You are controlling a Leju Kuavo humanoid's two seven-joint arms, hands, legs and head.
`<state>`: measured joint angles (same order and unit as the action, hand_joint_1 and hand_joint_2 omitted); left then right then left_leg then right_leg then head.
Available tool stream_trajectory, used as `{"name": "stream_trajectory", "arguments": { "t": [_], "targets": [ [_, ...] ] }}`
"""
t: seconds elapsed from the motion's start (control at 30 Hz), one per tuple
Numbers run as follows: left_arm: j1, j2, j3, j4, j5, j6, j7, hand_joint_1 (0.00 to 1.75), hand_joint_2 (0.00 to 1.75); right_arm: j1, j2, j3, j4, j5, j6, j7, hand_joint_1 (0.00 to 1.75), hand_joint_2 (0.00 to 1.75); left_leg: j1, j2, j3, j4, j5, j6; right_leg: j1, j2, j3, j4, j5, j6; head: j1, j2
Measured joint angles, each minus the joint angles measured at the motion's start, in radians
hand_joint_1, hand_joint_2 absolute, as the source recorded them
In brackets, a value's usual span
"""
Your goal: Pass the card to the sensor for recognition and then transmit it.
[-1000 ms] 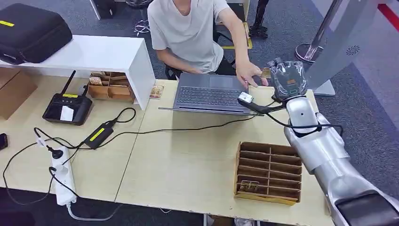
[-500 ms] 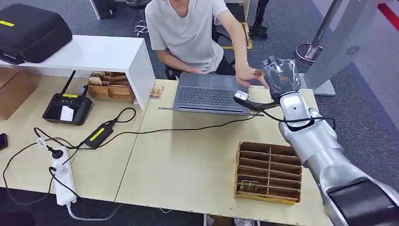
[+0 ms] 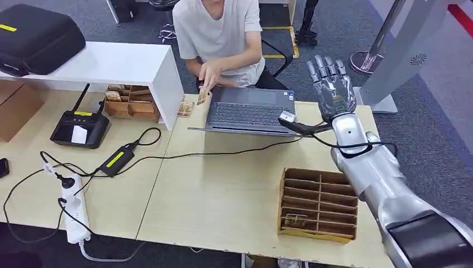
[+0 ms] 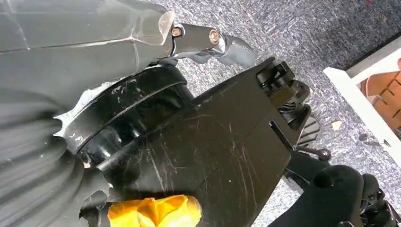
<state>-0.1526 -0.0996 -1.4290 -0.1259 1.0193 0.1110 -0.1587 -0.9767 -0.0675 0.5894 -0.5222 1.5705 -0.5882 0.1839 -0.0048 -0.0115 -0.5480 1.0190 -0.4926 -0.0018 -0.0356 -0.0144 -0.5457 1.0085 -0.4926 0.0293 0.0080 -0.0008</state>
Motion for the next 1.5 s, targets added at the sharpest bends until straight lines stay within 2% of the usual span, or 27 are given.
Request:
{"name": "stream_trajectory", "arguments": {
  "t": [0.2, 0.47, 0.67, 0.73, 0.9, 0.97, 1.07, 1.13, 1.27, 1.43, 1.5],
  "targets": [
    [0.0, 0.0, 0.0, 0.0, 0.004, 0.001, 0.0, 0.0, 1.75, 0.005, -0.017, 0.0, 0.001, 0.0, 0.001, 0.008, 0.0, 1.75, 0.0, 0.0, 0.0, 0.0, 0.0, 0.0, 0.0, 0.0, -0.001, 0.0, 0.0, 0.0, 0.0, 0.0],
    [0.001, 0.0, -0.002, 0.0, 0.021, 0.004, -0.002, 0.0, 1.75, 0.018, -0.105, -0.02, -0.018, -0.008, 0.005, -0.003, 0.0, 1.75, 0.0, -0.001, -0.002, 0.002, 0.0, 0.0, 0.0, -0.002, -0.001, 0.0, 0.0, 0.0, 0.0, 0.0],
    [0.002, 0.0, -0.002, 0.0, 0.04, 0.009, -0.002, 0.0, 1.75, 0.048, -0.235, -0.052, -0.059, -0.02, 0.003, -0.029, 0.0, 1.75, 0.0, -0.006, -0.004, 0.004, 0.0, 0.001, 0.0, -0.007, -0.001, -0.001, 0.0, 0.001, 0.0, 0.0],
    [0.003, 0.0, -0.002, 0.0, 0.054, 0.012, -0.002, 0.0, 1.75, 0.084, -0.316, -0.084, -0.105, -0.047, 0.002, -0.041, 0.0, 1.75, 0.0, -0.007, -0.005, 0.006, -0.001, 0.002, 0.0, -0.009, -0.001, -0.002, 0.0, 0.001, 0.0, 0.0],
    [0.008, 0.001, -0.002, 0.0, 0.078, 0.019, -0.002, 0.0, 1.75, 0.221, -0.535, -0.219, -0.231, -0.125, 0.003, -0.089, 0.0, 1.75, 0.0, -0.012, -0.008, 0.007, -0.002, 0.004, 0.0, -0.014, -0.002, -0.003, 0.0, 0.002, 0.0, 0.0],
    [0.008, 0.001, -0.002, 0.0, 0.087, 0.023, -0.002, 0.0, 1.75, 0.3, -0.617, -0.278, -0.277, -0.141, 0.01, -0.089, 0.0, 1.75, 0.0, -0.012, -0.009, 0.007, -0.003, 0.006, 0.0, -0.014, 0.0, -0.003, -0.002, 0.004, 0.001, 0.0],
    [0.009, 0.0, -0.002, 0.0, 0.101, 0.028, -0.002, 0.0, 1.75, 0.445, -0.74, -0.406, -0.341, -0.185, 0.01, -0.095, 0.0, 1.75, -0.001, -0.016, -0.011, 0.008, -0.004, 0.008, 0.0, -0.018, 0.0, -0.004, -0.003, 0.005, 0.0, 0.0],
    [0.009, 0.0, -0.002, 0.0, 0.108, 0.029, 0.0, 0.0, 1.75, 0.518, -0.789, -0.479, -0.367, -0.189, 0.01, -0.102, 0.0, 1.75, -0.001, -0.011, -0.009, 0.008, -0.005, 0.008, 0.0, -0.014, -0.001, -0.004, -0.003, 0.005, 0.0, 0.0],
    [0.008, -0.001, -0.002, 0.0, 0.126, 0.04, 0.003, 0.0, 1.75, 0.687, -0.876, -0.63, -0.401, -0.141, 0.047, -0.068, 0.0, 1.75, 0.0, -0.01, -0.009, 0.007, -0.006, 0.009, 0.0, -0.013, -0.001, -0.004, -0.003, 0.005, 0.0, 0.0],
    [0.008, -0.002, -0.002, 0.0, 0.143, 0.046, 0.005, 0.0, 1.75, 0.843, -0.916, -0.849, -0.377, -0.045, 0.079, -0.029, 0.0, 1.75, 0.0, -0.009, -0.009, 0.007, -0.006, 0.009, 0.0, -0.012, -0.001, -0.004, -0.003, 0.005, 0.0, 0.0],
    [0.008, -0.002, -0.002, 0.0, 0.144, 0.047, 0.005, 0.0, 1.75, 0.876, -0.923, -0.905, -0.358, -0.026, 0.09, -0.02, 0.0, 1.75, 0.0, -0.005, -0.008, 0.007, -0.006, 0.009, 0.0, -0.009, -0.002, -0.004, -0.003, 0.005, 0.0, 0.0]
  ]
}}
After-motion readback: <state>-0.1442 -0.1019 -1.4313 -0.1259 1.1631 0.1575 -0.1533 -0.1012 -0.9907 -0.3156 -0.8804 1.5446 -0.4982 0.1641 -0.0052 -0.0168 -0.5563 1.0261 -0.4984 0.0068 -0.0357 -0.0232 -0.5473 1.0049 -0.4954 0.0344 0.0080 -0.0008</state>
